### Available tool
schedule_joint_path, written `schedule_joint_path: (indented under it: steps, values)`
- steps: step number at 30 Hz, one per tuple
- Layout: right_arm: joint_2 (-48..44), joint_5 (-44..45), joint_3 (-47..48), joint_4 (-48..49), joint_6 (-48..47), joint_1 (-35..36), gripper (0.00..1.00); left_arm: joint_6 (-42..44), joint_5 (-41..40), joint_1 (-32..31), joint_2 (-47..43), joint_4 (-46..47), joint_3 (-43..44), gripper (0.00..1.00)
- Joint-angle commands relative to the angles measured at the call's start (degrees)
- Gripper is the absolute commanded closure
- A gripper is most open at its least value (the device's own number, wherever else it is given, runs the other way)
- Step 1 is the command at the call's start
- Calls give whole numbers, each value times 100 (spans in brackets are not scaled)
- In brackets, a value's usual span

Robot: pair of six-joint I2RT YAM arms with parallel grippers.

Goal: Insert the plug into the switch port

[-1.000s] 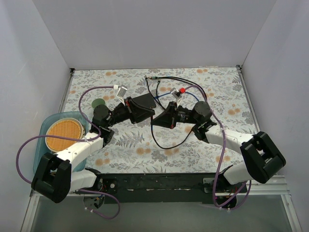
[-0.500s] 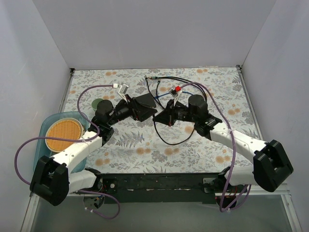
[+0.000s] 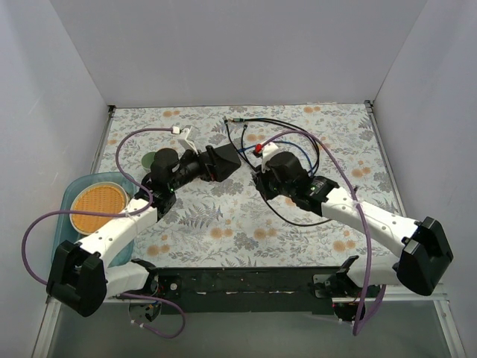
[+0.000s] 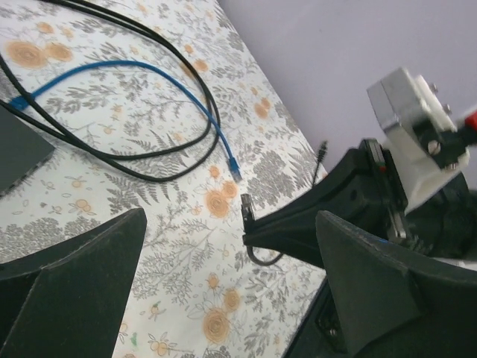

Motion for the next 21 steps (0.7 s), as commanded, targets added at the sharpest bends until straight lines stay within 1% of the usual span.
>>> schedule_joint_path:
  steps: [1,2,6,11,13,15,16,17,18,20,21]
  values:
    - [266,1894,445,-655,-386,386,99,401,-638,-4,100,-634,453,2]
    - [301,2156,454,-682,-404,473,99,480,-804,-4,135,-696,488,2]
    - [407,2703,472,-779,-404,667,99,568,-1279,-4,346,-1004,717,2]
    - [337,2704,437,-682,-430,694,99,665,-1622,-4,741,-1303,1094,2]
    - [328,2651,445,-673,-430,694,99,700,-1912,-4,960,-1504,1305,2]
    - [302,2546,463,-612,-404,685,99,831,-2088,-4,1425,-1698,1805,2]
    - [301,2493,480,-612,-378,668,99,945,-2184,4,1610,-2021,2007,2]
    - [284,2354,507,-629,-325,659,99,1033,-2220,4,2055,-2172,2253,2]
    - [240,2274,533,-629,-281,650,99,1121,-2247,13,2286,-2330,2716,2]
    - [179,1985,516,-586,-194,589,99,1420,-2431,22,2805,-2875,3298,2]
    - [100,1853,507,-542,-158,562,99,1508,-2606,22,3320,-3059,3867,2]
